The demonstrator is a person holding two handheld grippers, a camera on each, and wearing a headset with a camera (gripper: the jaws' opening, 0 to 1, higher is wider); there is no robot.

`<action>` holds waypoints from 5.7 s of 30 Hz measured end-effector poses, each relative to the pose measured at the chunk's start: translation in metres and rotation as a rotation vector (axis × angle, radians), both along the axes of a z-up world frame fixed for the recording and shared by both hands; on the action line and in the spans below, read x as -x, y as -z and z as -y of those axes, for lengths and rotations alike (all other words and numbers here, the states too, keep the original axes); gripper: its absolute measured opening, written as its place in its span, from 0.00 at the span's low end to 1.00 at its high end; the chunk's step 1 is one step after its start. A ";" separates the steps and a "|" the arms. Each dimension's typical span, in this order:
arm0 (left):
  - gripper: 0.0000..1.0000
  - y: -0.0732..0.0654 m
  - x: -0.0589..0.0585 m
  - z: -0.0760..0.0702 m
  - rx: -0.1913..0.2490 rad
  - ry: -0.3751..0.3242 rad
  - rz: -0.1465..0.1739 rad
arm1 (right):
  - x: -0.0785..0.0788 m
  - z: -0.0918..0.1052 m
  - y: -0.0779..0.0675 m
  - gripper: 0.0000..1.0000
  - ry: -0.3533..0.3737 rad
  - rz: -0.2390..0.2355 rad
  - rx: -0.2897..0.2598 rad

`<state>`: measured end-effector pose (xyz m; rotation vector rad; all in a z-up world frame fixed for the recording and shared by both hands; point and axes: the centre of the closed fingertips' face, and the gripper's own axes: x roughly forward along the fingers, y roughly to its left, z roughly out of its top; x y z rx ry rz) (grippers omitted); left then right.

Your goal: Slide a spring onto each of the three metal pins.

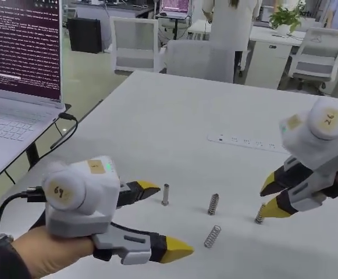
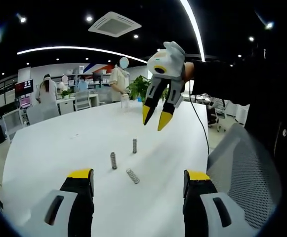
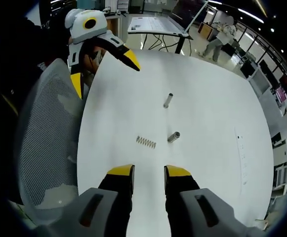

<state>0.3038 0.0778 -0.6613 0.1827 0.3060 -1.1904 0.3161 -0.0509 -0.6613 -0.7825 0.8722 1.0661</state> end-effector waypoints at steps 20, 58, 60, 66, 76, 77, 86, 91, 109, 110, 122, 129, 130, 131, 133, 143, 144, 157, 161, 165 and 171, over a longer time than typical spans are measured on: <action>0.69 0.018 -0.003 0.024 -0.027 0.053 -0.057 | 0.016 0.012 0.011 0.35 0.142 0.031 -0.166; 0.65 0.043 -0.014 0.046 -0.046 0.037 -0.113 | 0.014 0.020 0.001 1.00 0.425 0.141 -0.496; 0.64 0.047 -0.016 0.048 -0.065 0.034 -0.108 | 0.016 0.020 0.001 1.00 0.422 0.147 -0.490; 0.62 0.057 -0.021 0.057 -0.093 0.031 -0.096 | 0.019 0.021 0.004 1.00 0.422 0.138 -0.486; 0.56 0.077 -0.024 0.073 -0.142 0.037 -0.088 | 0.016 0.025 0.003 1.00 0.426 0.142 -0.485; 0.56 0.078 -0.025 0.073 -0.146 0.034 -0.088 | 0.016 0.025 0.003 1.00 0.426 0.141 -0.486; 0.45 0.098 -0.039 0.077 -0.191 0.000 -0.098 | 0.017 0.025 0.004 1.00 0.424 0.135 -0.481; 0.39 0.108 -0.042 0.080 -0.218 -0.004 -0.100 | 0.017 0.026 0.005 1.00 0.424 0.133 -0.478; 0.23 0.125 -0.049 0.080 -0.263 -0.015 -0.091 | 0.016 0.027 0.009 0.98 0.423 0.117 -0.467; 0.22 0.125 -0.049 0.080 -0.262 -0.015 -0.092 | 0.016 0.027 0.009 0.98 0.422 0.116 -0.467; 0.16 0.125 -0.054 0.074 -0.262 -0.032 -0.074 | 0.017 0.025 0.011 0.96 0.413 0.104 -0.462; 0.12 0.129 -0.055 0.073 -0.275 -0.034 -0.068 | 0.017 0.025 0.011 0.95 0.412 0.105 -0.463; 0.11 0.129 -0.055 0.073 -0.277 -0.035 -0.066 | 0.017 0.025 0.011 0.95 0.412 0.105 -0.462; 0.10 0.129 -0.055 0.073 -0.274 -0.036 -0.067 | 0.017 0.025 0.011 0.95 0.412 0.104 -0.463; 0.08 0.128 -0.056 0.072 -0.274 -0.039 -0.067 | 0.017 0.025 0.011 0.95 0.413 0.105 -0.463; 0.03 0.129 -0.059 0.071 -0.277 -0.044 -0.065 | 0.016 0.022 0.009 0.94 0.406 0.108 -0.465; 0.03 0.129 -0.060 0.070 -0.277 -0.045 -0.063 | 0.016 0.021 0.009 0.94 0.404 0.109 -0.465; 0.02 0.121 -0.057 0.063 -0.259 -0.027 -0.074 | 0.018 0.018 0.003 0.93 0.390 0.118 -0.464; 0.02 0.112 -0.054 0.061 -0.238 -0.025 -0.073 | 0.018 0.016 0.001 0.92 0.382 0.120 -0.466; 0.02 0.097 -0.051 0.061 -0.209 -0.017 -0.058 | 0.017 0.013 -0.003 0.91 0.370 0.127 -0.468; 0.02 0.072 -0.044 0.063 -0.156 -0.001 -0.028 | 0.018 0.009 -0.011 0.89 0.354 0.138 -0.475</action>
